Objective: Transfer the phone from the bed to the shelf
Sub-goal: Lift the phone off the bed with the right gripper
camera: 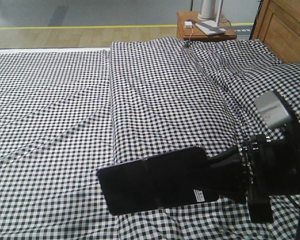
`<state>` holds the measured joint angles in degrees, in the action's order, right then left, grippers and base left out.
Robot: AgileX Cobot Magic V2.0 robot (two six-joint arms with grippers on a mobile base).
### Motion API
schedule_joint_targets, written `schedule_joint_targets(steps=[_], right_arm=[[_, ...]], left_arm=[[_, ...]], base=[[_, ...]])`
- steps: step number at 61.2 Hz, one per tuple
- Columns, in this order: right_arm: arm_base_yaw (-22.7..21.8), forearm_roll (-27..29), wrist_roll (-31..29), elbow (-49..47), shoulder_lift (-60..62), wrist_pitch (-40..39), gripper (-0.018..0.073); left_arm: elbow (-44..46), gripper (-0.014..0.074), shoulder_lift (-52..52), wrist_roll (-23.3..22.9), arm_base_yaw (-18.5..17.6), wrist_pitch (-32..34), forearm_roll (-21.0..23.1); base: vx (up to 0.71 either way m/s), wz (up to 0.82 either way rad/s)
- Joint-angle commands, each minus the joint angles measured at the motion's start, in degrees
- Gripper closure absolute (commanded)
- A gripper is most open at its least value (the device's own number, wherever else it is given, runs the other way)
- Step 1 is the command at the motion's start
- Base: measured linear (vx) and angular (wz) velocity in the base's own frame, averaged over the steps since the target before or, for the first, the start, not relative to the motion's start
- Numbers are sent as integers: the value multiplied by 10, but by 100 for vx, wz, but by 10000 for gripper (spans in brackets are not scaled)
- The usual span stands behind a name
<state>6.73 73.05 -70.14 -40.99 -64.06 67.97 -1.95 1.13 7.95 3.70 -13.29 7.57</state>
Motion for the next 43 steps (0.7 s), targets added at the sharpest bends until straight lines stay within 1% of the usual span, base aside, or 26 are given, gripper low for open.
schedule_joint_targets(steps=[1, 14, 43], right_arm=[[10, 58, 14, -14, 28, 60, 564], [11, 58, 34, -14, 66, 60, 564], [8, 58, 34, -14, 110, 55, 564]], left_arm=[[-1, 596, 3, -2, 1, 42, 4], [-1, 596, 3, -2, 1, 42, 4], [-1, 596, 3, -2, 1, 42, 4]], base=[[0, 0], [0, 0], [0, 0]])
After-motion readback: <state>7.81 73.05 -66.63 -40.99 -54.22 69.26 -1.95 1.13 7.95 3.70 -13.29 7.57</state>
